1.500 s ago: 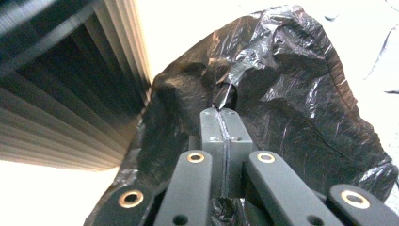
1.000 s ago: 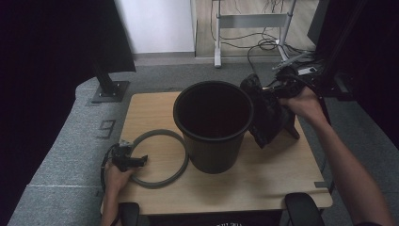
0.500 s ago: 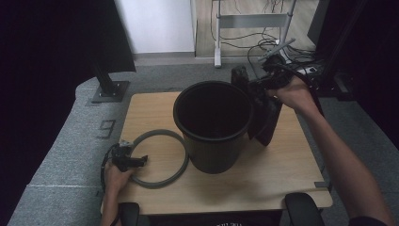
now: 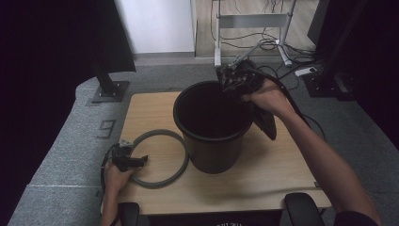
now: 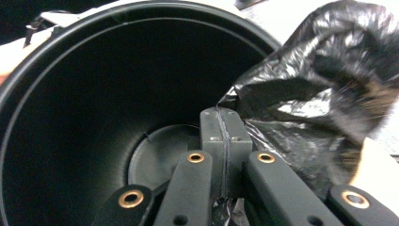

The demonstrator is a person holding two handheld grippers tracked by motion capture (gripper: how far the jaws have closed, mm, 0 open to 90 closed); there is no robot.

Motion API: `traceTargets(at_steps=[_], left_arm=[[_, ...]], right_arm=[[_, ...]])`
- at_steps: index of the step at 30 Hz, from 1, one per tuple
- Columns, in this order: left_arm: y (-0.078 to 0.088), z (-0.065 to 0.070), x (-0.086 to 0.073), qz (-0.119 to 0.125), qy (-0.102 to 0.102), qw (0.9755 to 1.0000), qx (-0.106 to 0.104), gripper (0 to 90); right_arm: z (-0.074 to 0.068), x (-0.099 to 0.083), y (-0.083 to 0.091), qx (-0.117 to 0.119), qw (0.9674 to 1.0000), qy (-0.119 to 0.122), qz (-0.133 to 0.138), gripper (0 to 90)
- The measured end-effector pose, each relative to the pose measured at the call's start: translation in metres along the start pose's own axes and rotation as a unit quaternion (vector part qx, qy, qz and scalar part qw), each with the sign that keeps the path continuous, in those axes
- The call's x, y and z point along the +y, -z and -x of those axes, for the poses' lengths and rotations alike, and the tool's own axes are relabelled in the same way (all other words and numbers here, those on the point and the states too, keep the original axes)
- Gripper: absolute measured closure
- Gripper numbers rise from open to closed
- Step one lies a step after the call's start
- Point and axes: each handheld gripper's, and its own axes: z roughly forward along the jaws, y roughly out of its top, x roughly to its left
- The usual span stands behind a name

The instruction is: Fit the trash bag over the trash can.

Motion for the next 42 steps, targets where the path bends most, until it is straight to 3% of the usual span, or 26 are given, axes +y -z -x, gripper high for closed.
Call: traceTargets(at_steps=[15,27,32,33,36,38,42], left_arm=[[0.000,0.000,0.000,-0.001,-0.002,1.0000,-0.002,0.0],[-0.001,0.000,0.001,0.000,-0.003,1.0000,-0.003,0.0],[-0.001,0.000,0.001,0.000,-0.003,1.0000,-0.004,0.0],[-0.001,0.000,0.001,0.000,-0.004,1.0000,-0.004,0.0],[-0.001,0.000,0.001,0.000,-0.005,1.0000,-0.004,0.0],[-0.001,0.001,0.001,0.000,-0.004,1.0000,-0.004,0.0],[-0.001,0.001,0.001,0.000,-0.004,1.0000,-0.003,0.0]], right_arm=[[-0.033,0.018,-0.052,0.049,0.9980,0.022,-0.032,88.4],[-0.064,0.029,-0.096,0.095,0.9928,0.049,-0.053,88.4],[-0.070,0.026,-0.109,0.104,0.9909,0.056,-0.066,87.1],[-0.069,0.026,-0.109,0.104,0.9909,0.055,-0.066,84.2],[-0.066,0.027,-0.105,0.093,0.9929,0.042,-0.062,62.9],[-0.062,0.028,-0.100,0.087,0.9938,0.031,-0.061,53.5],[-0.055,0.027,-0.088,0.064,0.9958,0.029,-0.059,45.2]])
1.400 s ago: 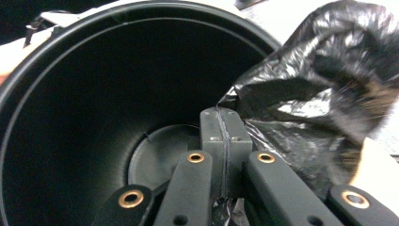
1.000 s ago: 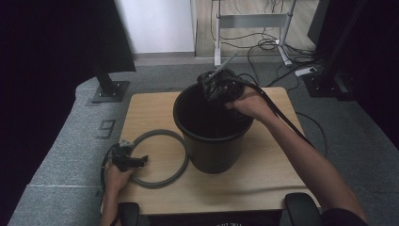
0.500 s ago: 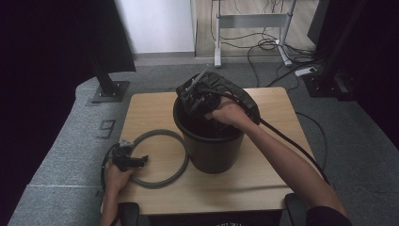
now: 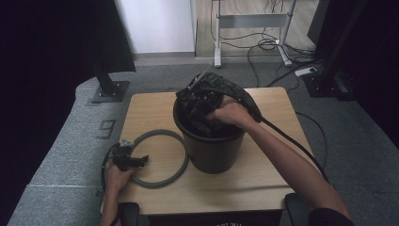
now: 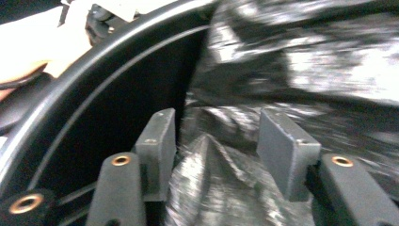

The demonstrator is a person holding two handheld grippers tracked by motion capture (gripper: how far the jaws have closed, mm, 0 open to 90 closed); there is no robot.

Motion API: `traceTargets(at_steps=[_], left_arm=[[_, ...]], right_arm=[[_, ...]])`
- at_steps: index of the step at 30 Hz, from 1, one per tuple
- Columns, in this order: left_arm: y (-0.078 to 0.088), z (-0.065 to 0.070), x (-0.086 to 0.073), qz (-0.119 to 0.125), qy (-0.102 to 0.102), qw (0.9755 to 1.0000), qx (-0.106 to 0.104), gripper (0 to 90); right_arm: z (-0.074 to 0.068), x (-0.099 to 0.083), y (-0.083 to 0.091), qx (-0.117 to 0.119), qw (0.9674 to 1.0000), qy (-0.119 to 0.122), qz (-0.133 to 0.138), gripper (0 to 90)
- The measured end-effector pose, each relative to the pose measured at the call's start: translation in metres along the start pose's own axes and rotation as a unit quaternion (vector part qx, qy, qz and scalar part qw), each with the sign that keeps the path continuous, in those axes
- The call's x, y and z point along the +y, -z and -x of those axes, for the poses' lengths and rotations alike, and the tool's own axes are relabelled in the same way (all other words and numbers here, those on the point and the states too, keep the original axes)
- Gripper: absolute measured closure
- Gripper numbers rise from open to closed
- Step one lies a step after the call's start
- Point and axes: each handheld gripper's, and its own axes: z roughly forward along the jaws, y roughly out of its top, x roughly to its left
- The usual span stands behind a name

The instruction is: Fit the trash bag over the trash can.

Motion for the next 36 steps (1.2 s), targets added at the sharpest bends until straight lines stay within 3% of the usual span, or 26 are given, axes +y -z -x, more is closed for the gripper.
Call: traceTargets(at_steps=[4,13,21,27,30,32,36], left_arm=[[0.000,0.000,0.000,0.000,0.000,1.0000,0.000,0.0],[0.000,0.000,0.000,0.000,0.000,1.0000,0.000,0.0],[0.000,0.000,0.000,0.000,0.001,1.0000,0.001,0.0],[0.000,0.000,0.000,0.000,0.001,1.0000,0.001,0.0],[0.000,0.000,0.000,0.000,0.001,1.0000,0.001,0.0],[0.000,0.000,0.000,0.000,0.001,1.0000,0.001,0.0],[0.000,0.000,0.000,-0.001,0.001,1.0000,0.001,0.0]], right_arm=[[0.009,-0.004,0.013,-0.021,0.9998,-0.002,0.003,43.3],[0.043,-0.021,0.042,-0.080,0.9960,-0.039,0.010,41.7],[0.066,-0.032,0.069,-0.135,0.9881,-0.067,0.026,41.5],[0.083,-0.044,0.071,-0.168,0.9819,-0.086,0.015,43.8],[0.089,-0.051,0.067,-0.181,0.9795,-0.089,0.006,53.7],[0.091,-0.054,0.067,-0.184,0.9782,-0.096,0.006,65.8],[0.087,-0.052,0.074,-0.184,0.9781,-0.095,0.017,82.3]])
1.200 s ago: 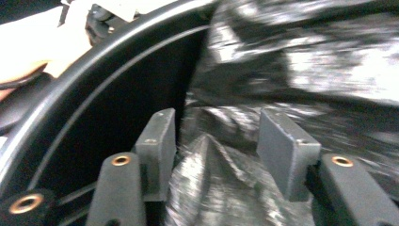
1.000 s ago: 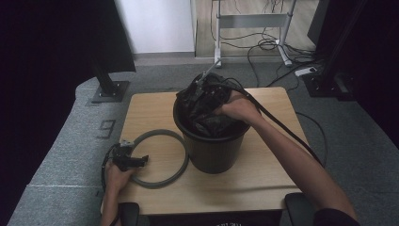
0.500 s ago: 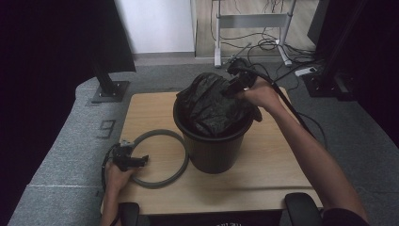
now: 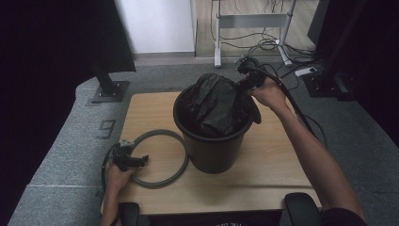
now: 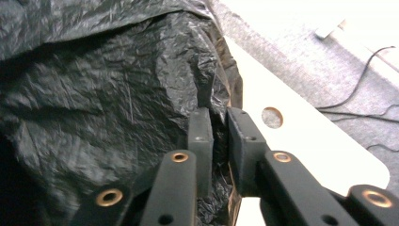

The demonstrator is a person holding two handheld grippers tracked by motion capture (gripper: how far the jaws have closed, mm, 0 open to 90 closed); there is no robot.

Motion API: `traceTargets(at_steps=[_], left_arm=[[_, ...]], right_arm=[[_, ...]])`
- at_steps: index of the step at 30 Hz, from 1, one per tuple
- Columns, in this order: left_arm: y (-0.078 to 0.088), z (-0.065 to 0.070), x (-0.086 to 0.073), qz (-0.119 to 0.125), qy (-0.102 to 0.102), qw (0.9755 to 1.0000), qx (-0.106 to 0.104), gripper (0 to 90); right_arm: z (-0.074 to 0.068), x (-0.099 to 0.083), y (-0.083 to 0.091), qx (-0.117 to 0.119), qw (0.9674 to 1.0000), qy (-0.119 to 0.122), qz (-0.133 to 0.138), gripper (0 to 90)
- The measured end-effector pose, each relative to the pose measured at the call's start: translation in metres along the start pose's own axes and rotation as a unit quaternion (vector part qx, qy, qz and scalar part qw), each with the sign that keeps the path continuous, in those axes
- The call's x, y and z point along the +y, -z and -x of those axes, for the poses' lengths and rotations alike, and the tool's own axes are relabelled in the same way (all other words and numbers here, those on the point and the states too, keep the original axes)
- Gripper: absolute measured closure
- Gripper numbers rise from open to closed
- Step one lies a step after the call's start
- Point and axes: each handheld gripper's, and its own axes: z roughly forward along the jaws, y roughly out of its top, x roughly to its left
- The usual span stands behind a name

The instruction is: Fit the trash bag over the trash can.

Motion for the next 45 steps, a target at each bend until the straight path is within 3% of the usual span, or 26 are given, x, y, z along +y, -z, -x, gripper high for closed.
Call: traceTargets(at_steps=[4,9,14,20,22,25,29,33,35,38,45], left_arm=[[0.000,0.000,0.000,0.000,0.001,1.0000,0.001,0.0],[0.000,0.000,0.000,0.000,0.001,1.0000,0.001,0.0],[0.000,0.000,0.000,0.000,0.001,1.0000,0.001,0.0],[0.000,0.000,0.000,0.000,0.001,1.0000,0.001,0.0],[0.000,0.000,0.000,0.000,0.001,1.0000,0.001,0.0],[0.000,0.000,0.000,0.000,0.001,1.0000,0.001,0.0],[0.000,0.000,0.000,0.000,0.001,1.0000,0.000,0.0],[0.000,0.000,0.000,0.000,0.001,1.0000,0.000,0.0],[0.000,0.000,0.000,0.000,0.001,1.0000,0.000,0.0],[0.000,0.000,0.000,0.000,0.001,1.0000,0.000,0.0],[0.000,0.000,0.000,0.000,0.001,1.0000,0.000,0.0]], right_arm=[[-0.008,0.008,0.010,0.012,0.9998,0.015,0.009,88.0],[-0.028,0.016,0.013,0.050,0.9977,0.041,0.019,88.1],[-0.046,0.019,0.003,0.090,0.9945,0.050,0.016,87.7],[-0.061,0.009,-0.020,0.121,0.9906,0.064,-0.011,85.4],[-0.061,0.008,-0.022,0.120,0.9905,0.065,-0.016,81.3],[-0.057,0.010,-0.015,0.118,0.9911,0.061,-0.006,67.6],[-0.044,0.020,0.007,0.097,0.9934,0.050,0.035,54.0],[-0.030,0.025,0.011,0.057,0.9964,0.043,0.047,47.8],[-0.020,0.023,0.004,0.023,0.9984,0.038,0.034,46.8],[-0.008,0.015,-0.008,0.005,0.9992,0.036,0.016,47.1],[0.006,-0.007,-0.029,0.030,0.9990,0.028,-0.019,67.7]])
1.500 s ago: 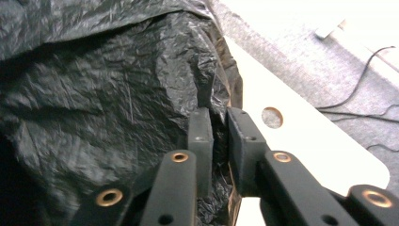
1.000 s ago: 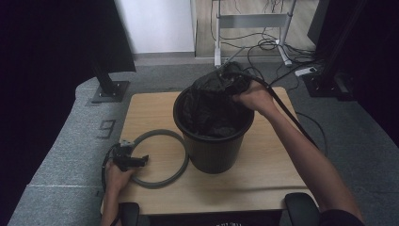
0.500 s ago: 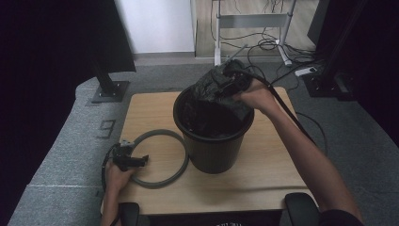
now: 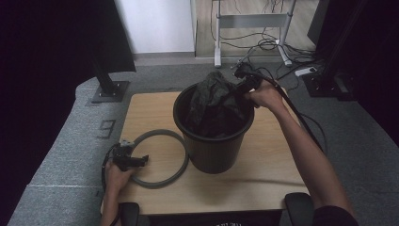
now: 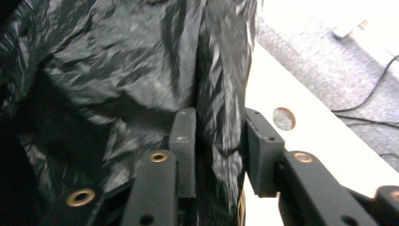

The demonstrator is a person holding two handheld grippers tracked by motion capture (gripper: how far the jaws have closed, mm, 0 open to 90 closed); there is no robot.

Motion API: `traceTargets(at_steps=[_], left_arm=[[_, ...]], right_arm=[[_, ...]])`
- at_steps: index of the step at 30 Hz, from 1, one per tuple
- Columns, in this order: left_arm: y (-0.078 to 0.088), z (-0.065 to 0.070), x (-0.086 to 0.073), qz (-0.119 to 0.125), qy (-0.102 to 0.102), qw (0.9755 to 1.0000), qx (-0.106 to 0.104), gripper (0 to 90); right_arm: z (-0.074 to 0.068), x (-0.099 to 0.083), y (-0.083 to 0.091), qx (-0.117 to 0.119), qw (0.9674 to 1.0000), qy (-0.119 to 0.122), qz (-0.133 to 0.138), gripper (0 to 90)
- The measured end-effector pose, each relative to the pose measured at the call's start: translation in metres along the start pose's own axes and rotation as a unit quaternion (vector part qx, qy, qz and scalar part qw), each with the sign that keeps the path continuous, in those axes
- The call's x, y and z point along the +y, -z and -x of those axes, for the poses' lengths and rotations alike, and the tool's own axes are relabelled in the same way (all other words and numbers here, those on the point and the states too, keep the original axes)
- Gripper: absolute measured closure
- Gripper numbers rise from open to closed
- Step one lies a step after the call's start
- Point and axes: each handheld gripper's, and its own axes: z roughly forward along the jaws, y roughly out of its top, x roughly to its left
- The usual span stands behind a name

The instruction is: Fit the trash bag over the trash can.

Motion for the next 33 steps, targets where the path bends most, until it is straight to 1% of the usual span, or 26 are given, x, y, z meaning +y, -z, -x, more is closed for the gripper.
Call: traceTargets(at_steps=[2,3,4,5,6,8,11,13,15,17,18,21,22,24,25,27,29,33], left_arm=[[0.000,0.000,0.000,0.000,0.000,1.0000,0.000,0.0],[0.000,0.000,0.000,0.000,0.000,1.0000,0.000,0.0],[0.000,0.000,0.000,0.000,0.000,1.0000,0.000,0.0],[0.000,0.000,0.000,0.000,0.000,1.0000,0.000,0.0],[0.000,0.000,0.000,0.000,0.000,1.0000,0.000,0.0],[0.000,0.000,0.000,0.000,0.000,1.0000,0.000,0.0],[0.000,0.000,0.000,0.000,0.000,1.0000,0.000,0.0],[0.000,0.000,0.000,0.000,0.000,1.0000,0.000,0.0],[0.000,0.000,0.000,0.000,0.000,1.0000,0.000,0.0],[0.000,0.000,0.000,0.000,0.000,1.0000,0.000,0.0],[0.000,0.000,0.000,0.000,0.000,1.0000,0.000,0.0],[0.000,0.000,0.000,0.000,-0.001,1.0000,-0.001,0.0],[0.000,0.000,0.000,0.000,-0.001,1.0000,-0.001,0.0],[0.000,-0.001,0.000,0.000,-0.002,1.0000,-0.002,0.0],[0.000,-0.001,0.000,0.001,-0.002,1.0000,-0.002,0.0],[0.000,-0.001,0.000,0.000,-0.002,1.0000,-0.002,0.0],[0.000,-0.001,0.000,0.000,-0.002,1.0000,-0.002,0.0],[-0.001,0.000,0.000,0.001,-0.002,1.0000,-0.001,0.0]], right_arm=[[0.001,-0.002,0.000,0.004,1.0000,0.002,-0.003,66.7],[0.001,-0.001,0.003,0.001,1.0000,0.005,-0.003,62.0],[0.001,0.000,0.006,-0.004,1.0000,0.004,0.000,55.5],[0.001,0.002,0.009,-0.005,1.0000,0.003,0.007,51.3],[0.002,0.006,0.014,-0.002,0.9998,0.005,0.019,47.0],[0.001,0.011,0.020,-0.003,0.9995,0.005,0.032,43.4],[-0.002,0.022,0.023,-0.005,0.9987,0.014,0.050,42.2],[-0.004,0.029,0.018,0.001,0.9983,0.018,0.056,45.2],[-0.006,0.034,0.011,0.004,0.9984,0.022,0.053,49.6],[-0.009,0.039,0.000,0.016,0.9986,0.032,0.040,54.5],[-0.009,0.040,-0.005,0.015,0.9985,0.041,0.033,57.1],[-0.006,0.039,-0.014,0.011,0.9988,0.044,0.017,65.7],[-0.004,0.038,-0.016,0.010,0.9990,0.041,0.013,67.7],[-0.001,0.034,-0.016,0.020,0.9992,0.032,0.015,69.1],[0.000,0.031,-0.014,0.020,0.9992,0.029,0.017,69.9],[0.002,0.025,-0.009,0.017,0.9994,0.027,0.013,71.3],[0.002,0.016,-0.003,0.011,0.9997,0.019,0.009,72.2],[0.002,-0.002,0.010,0.009,0.9999,0.008,0.004,71.5]])
